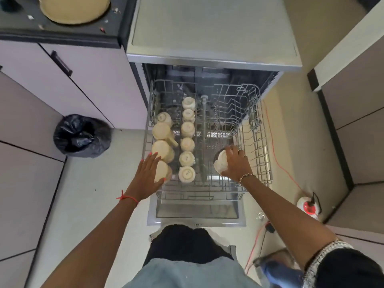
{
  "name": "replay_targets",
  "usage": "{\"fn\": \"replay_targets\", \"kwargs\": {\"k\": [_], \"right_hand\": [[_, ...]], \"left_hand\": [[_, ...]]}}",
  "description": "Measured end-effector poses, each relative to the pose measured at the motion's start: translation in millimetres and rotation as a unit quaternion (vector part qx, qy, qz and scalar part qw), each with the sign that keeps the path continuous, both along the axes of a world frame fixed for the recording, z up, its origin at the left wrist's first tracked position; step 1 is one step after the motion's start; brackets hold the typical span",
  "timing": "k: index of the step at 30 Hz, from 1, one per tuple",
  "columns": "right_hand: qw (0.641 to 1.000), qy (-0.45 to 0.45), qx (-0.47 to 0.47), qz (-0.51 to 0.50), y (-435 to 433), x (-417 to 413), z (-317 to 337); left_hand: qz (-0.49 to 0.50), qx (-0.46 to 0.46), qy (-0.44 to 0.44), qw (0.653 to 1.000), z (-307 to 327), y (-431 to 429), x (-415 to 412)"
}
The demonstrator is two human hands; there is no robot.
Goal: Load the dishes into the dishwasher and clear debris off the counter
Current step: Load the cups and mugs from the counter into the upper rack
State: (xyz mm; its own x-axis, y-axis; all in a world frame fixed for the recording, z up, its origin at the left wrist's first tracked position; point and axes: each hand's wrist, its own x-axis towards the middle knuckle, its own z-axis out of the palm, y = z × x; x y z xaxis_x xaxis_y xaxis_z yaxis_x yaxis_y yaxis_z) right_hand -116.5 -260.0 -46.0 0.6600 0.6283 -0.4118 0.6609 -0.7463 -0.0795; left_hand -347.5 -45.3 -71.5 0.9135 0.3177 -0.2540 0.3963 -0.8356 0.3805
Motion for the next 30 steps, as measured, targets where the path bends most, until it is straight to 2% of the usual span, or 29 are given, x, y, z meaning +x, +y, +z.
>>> {"fn": "replay_targets", "kwargs": {"k": [7, 13, 18, 30], "right_hand": [[0.994, 0.056, -0.067, 0.068, 3, -13, -52], [0.986, 0.048, -0.101, 0.12, 9, -16, -88], [0.984, 0.025, -0.106, 0.138, 12, -10, -109], [0.982, 0.034, -0.126, 0.134, 9, -10, -123]], "left_hand": [[0.046, -0.021, 0.015, 0.999, -23, 10, 0], [0.068, -0.032, 0.014, 0.997, -41, 18, 4], [0.089, -0.036, 0.015, 0.995, -51, 17, 2], [0.099, -0.029, 0.028, 0.994, -55, 15, 1]]}}
